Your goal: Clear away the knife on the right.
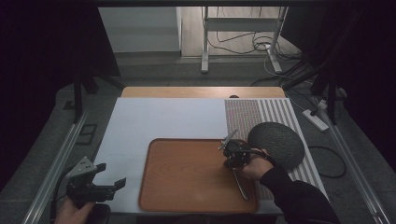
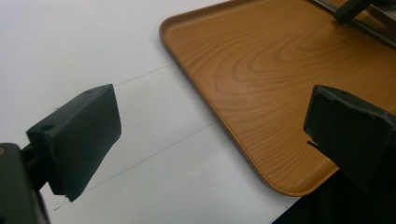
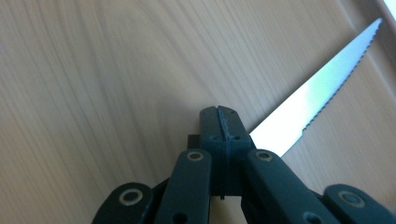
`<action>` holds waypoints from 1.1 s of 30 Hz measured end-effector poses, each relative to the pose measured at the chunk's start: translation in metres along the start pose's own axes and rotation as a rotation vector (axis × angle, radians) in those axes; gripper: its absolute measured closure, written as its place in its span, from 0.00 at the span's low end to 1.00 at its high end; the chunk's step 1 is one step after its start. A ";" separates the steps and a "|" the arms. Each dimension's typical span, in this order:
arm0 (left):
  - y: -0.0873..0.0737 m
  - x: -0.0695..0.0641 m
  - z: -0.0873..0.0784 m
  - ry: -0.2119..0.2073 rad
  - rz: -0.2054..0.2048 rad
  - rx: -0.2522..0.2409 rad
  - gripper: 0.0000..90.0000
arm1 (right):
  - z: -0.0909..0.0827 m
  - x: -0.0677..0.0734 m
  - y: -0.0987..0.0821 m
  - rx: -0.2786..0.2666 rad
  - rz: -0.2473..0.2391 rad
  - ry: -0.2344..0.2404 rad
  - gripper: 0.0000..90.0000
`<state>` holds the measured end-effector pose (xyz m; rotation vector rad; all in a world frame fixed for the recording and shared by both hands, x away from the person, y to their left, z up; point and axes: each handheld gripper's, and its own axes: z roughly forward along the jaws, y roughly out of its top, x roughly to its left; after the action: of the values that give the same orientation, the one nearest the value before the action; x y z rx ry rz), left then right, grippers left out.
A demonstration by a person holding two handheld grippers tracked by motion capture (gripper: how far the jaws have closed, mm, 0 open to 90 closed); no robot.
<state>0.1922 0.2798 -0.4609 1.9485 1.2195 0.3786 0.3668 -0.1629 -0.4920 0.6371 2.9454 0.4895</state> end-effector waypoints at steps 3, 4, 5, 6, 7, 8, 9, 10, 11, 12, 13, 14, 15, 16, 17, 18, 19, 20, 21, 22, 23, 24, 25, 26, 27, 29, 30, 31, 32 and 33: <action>0.000 0.000 0.000 0.000 -0.001 -0.001 0.05 | -0.004 -0.005 -0.010 0.001 0.033 0.003 1.00; 0.000 0.000 0.000 0.000 -0.002 -0.001 0.05 | -0.005 -0.007 -0.013 0.003 0.041 0.009 1.00; 0.000 0.000 0.000 0.000 -0.001 -0.001 0.05 | -0.007 -0.008 -0.016 0.005 0.052 0.008 1.00; 0.000 0.000 0.000 0.000 -0.001 -0.001 0.05 | -0.007 -0.009 -0.018 0.002 0.058 0.008 1.00; 0.000 0.000 0.000 0.000 -0.002 -0.001 0.05 | -0.009 -0.010 -0.021 0.008 0.063 0.008 1.00; 0.000 0.000 0.000 0.000 -0.002 -0.001 0.05 | -0.010 -0.011 -0.023 0.008 0.068 0.008 1.00; 0.000 0.000 0.000 0.000 -0.004 -0.001 0.05 | -0.010 -0.012 -0.026 0.006 0.076 0.008 1.00; 0.000 0.000 0.000 -0.001 -0.004 -0.002 0.05 | -0.011 -0.013 -0.028 0.008 0.082 0.006 1.00; 0.000 0.000 0.000 -0.001 -0.005 -0.002 0.05 | -0.012 -0.014 -0.030 0.014 0.085 0.006 1.00; 0.000 0.000 0.000 -0.001 -0.005 -0.002 0.05 | -0.013 -0.015 -0.032 0.010 0.091 0.006 1.00; 0.000 0.000 0.000 -0.001 -0.004 -0.002 0.05 | -0.014 -0.016 -0.034 0.011 0.095 0.006 1.00; 0.000 0.000 0.000 -0.001 -0.005 -0.001 0.05 | -0.014 -0.016 -0.035 0.011 0.100 0.006 1.00; 0.000 0.000 0.000 -0.001 -0.004 -0.001 0.05 | -0.014 -0.017 -0.036 0.012 0.101 0.006 1.00; 0.000 0.000 0.000 -0.001 -0.003 -0.001 0.05 | -0.015 -0.017 -0.036 0.015 0.101 0.005 1.00; 0.000 0.000 0.000 0.000 -0.003 -0.001 0.05 | -0.015 -0.017 -0.036 0.016 0.098 0.004 1.00; 0.000 0.000 0.000 -0.001 -0.003 -0.001 0.05 | -0.015 -0.017 -0.036 0.016 0.097 0.004 1.00; 0.000 0.000 0.000 -0.001 -0.004 -0.001 0.05 | -0.015 -0.017 -0.036 0.013 0.098 0.004 1.00; 0.000 0.000 0.000 -0.001 -0.004 -0.001 0.05 | -0.015 -0.017 -0.037 0.010 0.101 0.009 0.97; 0.000 0.000 0.000 -0.001 -0.004 -0.002 0.05 | -0.015 -0.018 -0.037 0.000 0.108 0.021 0.95; 0.000 0.000 0.000 -0.001 -0.004 -0.002 0.05 | -0.015 -0.018 -0.037 -0.008 0.113 0.026 0.94; 0.000 0.000 0.000 -0.001 -0.004 -0.002 0.05 | -0.016 -0.018 -0.037 -0.017 0.116 0.029 0.94; 0.000 0.000 0.000 -0.001 -0.004 -0.001 0.05 | -0.017 -0.017 -0.036 -0.031 0.112 0.022 0.92; 0.000 0.000 0.000 -0.001 -0.004 -0.002 0.05 | -0.019 -0.017 -0.035 -0.045 0.111 0.019 0.90; 0.000 0.000 0.000 -0.001 -0.004 -0.002 0.05 | -0.021 -0.016 -0.035 -0.058 0.112 0.022 0.88; 0.000 0.000 0.000 -0.001 -0.005 -0.002 0.05 | -0.023 -0.015 -0.034 -0.075 0.111 0.022 0.87; 0.000 0.000 0.000 -0.001 -0.006 -0.002 0.05 | -0.026 -0.012 -0.033 -0.089 0.106 0.012 0.82; 0.000 0.000 0.000 -0.001 -0.006 -0.002 0.05 | -0.027 -0.011 -0.033 -0.095 0.104 0.009 0.80; 0.000 0.000 0.000 -0.002 -0.005 -0.002 0.05 | -0.028 -0.010 -0.034 -0.100 0.104 0.008 0.79; 0.000 0.000 0.000 -0.001 -0.005 -0.002 0.05 | -0.029 -0.009 -0.034 -0.108 0.106 0.004 0.77; 0.000 0.000 0.000 -0.002 -0.005 -0.002 0.05 | -0.030 -0.009 -0.034 -0.114 0.109 0.001 0.75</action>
<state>0.1926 0.2799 -0.4610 1.9431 1.2222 0.3758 0.3572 -0.2047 -0.4744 0.7864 2.8696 0.6626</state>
